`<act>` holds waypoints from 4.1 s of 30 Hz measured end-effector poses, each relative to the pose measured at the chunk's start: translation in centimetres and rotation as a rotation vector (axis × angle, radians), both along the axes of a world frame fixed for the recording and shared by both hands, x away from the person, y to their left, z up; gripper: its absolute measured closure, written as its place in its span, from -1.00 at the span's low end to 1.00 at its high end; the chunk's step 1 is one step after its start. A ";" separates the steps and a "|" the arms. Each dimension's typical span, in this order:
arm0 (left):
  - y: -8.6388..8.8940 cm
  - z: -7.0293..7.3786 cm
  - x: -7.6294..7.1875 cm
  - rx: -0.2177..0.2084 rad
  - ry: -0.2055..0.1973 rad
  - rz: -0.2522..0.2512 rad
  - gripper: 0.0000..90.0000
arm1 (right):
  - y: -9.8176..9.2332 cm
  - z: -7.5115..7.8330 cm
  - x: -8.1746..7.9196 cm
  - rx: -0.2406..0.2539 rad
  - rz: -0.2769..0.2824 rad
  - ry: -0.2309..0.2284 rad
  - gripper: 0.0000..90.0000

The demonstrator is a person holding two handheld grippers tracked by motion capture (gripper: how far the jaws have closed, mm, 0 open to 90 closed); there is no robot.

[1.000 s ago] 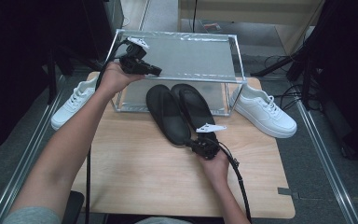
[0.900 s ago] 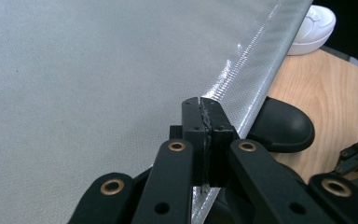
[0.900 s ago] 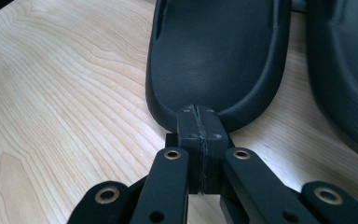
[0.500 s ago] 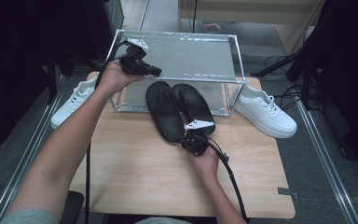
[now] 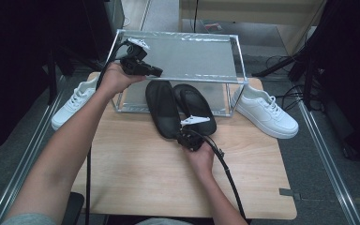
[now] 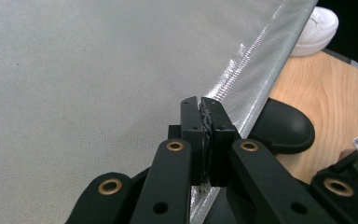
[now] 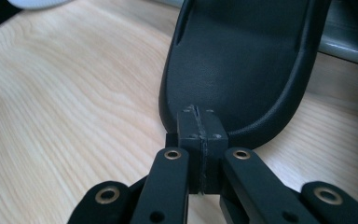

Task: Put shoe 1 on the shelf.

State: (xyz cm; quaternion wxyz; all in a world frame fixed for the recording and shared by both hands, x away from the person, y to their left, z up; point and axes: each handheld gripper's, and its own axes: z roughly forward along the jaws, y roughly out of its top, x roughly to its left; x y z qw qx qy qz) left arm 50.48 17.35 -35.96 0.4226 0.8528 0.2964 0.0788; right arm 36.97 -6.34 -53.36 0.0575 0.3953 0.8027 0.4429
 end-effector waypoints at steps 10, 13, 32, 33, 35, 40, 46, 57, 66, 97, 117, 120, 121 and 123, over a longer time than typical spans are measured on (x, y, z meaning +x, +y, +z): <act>0.1 -0.2 -0.1 -0.015 -0.004 0.005 0.98 | 2.1 0.2 1.6 0.009 -0.011 -0.012 1.00; 0.1 -0.2 -0.1 -0.014 -0.004 0.005 0.98 | 2.7 0.7 2.2 0.017 -0.013 -0.024 1.00; 0.0 -0.1 0.0 -0.007 0.003 0.008 0.97 | 6.3 1.1 6.2 0.038 -0.077 -0.029 1.00; 0.0 -0.1 0.0 -0.008 0.003 0.008 0.97 | 6.4 1.1 6.3 0.035 -0.077 -0.035 1.00; 0.0 -0.1 0.0 -0.009 0.005 0.007 0.97 | 6.6 1.0 6.7 0.026 -0.080 -0.040 1.00; 0.1 -0.1 0.1 -0.011 0.005 0.007 0.97 | 6.3 0.9 7.6 0.070 -0.098 0.014 1.00; 0.2 -0.1 0.2 -0.016 0.012 0.006 0.95 | 6.2 1.0 6.4 0.051 -0.059 0.018 1.00; 0.1 0.0 0.3 -0.008 0.022 0.016 0.93 | 2.2 2.7 2.2 0.091 -0.027 -0.013 1.00; 0.0 0.0 0.3 -0.001 0.019 0.016 0.93 | -2.6 1.9 -0.1 0.083 -0.067 -0.022 1.00; -0.1 -0.1 0.1 0.001 0.009 0.028 0.92 | -13.7 -0.2 -1.8 0.034 -0.263 -0.012 1.00; -0.1 -0.1 0.1 0.000 0.009 0.030 0.92 | -9.4 0.0 2.2 -0.077 -0.199 0.033 1.00; 0.0 -0.1 0.1 0.001 0.007 0.028 0.92 | -8.4 0.2 2.8 -0.084 -0.184 0.024 1.00; -0.1 -0.1 0.1 0.000 0.007 0.029 0.92 | -8.1 0.3 3.0 -0.085 -0.180 0.026 1.00; -0.1 -0.1 0.1 0.003 0.006 0.030 0.92 | -7.3 0.4 3.4 -0.099 -0.171 0.027 1.00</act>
